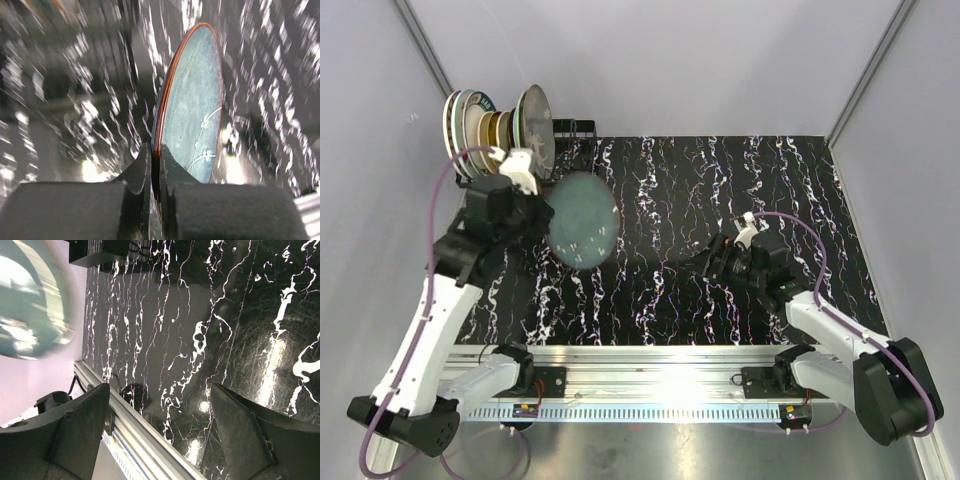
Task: Load the plates into the dish rack
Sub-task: Insert the plate into the dish rack
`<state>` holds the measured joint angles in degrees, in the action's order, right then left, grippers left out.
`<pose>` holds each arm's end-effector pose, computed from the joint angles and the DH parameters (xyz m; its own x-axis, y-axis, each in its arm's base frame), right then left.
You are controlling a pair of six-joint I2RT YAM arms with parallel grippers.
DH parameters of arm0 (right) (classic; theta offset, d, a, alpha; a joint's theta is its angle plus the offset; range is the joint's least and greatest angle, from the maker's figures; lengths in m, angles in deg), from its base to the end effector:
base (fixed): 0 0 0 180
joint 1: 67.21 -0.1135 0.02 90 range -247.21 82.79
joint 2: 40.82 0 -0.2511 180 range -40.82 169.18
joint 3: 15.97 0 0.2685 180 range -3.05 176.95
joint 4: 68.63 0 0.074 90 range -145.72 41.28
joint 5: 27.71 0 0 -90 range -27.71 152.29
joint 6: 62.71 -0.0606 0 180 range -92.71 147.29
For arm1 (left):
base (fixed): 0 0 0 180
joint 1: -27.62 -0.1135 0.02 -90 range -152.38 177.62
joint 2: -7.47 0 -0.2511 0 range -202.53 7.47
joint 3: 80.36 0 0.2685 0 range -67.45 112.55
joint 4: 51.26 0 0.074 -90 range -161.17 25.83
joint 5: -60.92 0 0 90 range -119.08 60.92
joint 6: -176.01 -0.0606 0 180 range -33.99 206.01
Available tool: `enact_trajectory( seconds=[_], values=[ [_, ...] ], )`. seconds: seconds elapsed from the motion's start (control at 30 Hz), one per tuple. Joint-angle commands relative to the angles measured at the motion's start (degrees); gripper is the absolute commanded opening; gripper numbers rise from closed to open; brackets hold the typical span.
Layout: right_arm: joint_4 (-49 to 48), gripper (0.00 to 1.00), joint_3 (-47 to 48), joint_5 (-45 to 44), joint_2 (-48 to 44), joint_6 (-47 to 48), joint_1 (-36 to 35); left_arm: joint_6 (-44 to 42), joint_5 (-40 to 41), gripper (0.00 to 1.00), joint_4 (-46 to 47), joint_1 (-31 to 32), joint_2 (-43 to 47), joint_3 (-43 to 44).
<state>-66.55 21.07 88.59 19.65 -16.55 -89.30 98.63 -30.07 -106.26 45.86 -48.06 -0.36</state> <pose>0.2293 0.1221 0.1700 -0.7780 0.3544 -0.5188 -0.2340 0.6029 0.7628 0.2259 -0.0756 0.3634 -0.5423 -0.0513 -0.8386 0.2138 0.9569 -0.1968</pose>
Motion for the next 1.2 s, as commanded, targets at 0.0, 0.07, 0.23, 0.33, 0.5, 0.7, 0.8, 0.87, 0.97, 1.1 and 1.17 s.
enact_trajectory(
  seconds=[0.0,0.07,0.23,0.33,0.5,0.7,0.8,0.87,0.97,1.1,1.17],
  values=[
    [-1.56,0.88,2.77,1.55,1.23,2.0,-0.33,-1.54,5.29,0.0,9.31,0.22,0.44,15.15],
    [-1.56,0.85,2.78,1.64,1.58,2.09,-0.15,-3.21,8.28,0.0,7.99,0.22,-1.68,22.71],
    [-2.35,0.53,2.42,2.78,3.08,2.0,-0.24,-6.11,18.1,0.0,8.68,0.22,-8.62,34.93],
    [-1.74,0.33,2.86,3.23,3.78,2.52,-0.24,-8.66,23.47,0.0,11.66,0.22,-11.61,38.71],
    [-0.42,0.25,3.39,3.14,4.57,4.19,-0.24,-11.04,28.93,0.0,18.16,0.22,-15.48,41.1],
    [0.9,0.23,4.71,3.49,6.24,5.69,-0.24,-14.19,32.53,0.0,23.44,0.92,-17.86,41.1],
    [0.64,0.23,4.88,3.66,7.47,6.22,-0.32,-19.89,34.82,0.0,26.08,2.59,-19.26,41.28],
    [0.55,0.22,5.06,3.93,8.78,6.39,-0.24,-22.1,35.8,0.0,27.49,2.77,-19.7,41.37],
    [0.2,0.22,5.24,4.98,10.19,6.66,-0.24,-24.75,37.12,0.0,28.9,2.85,-20.93,41.98],
    [-0.68,0.22,5.06,4.81,10.99,6.57,-0.32,-25.89,36.85,0.0,30.3,3.47,-21.81,41.2],
    [-0.6,0.22,5.41,4.81,11.34,7.0,-0.24,-26.86,37.55,0.0,31.36,4.34,-22.25,40.32]
  ],
)
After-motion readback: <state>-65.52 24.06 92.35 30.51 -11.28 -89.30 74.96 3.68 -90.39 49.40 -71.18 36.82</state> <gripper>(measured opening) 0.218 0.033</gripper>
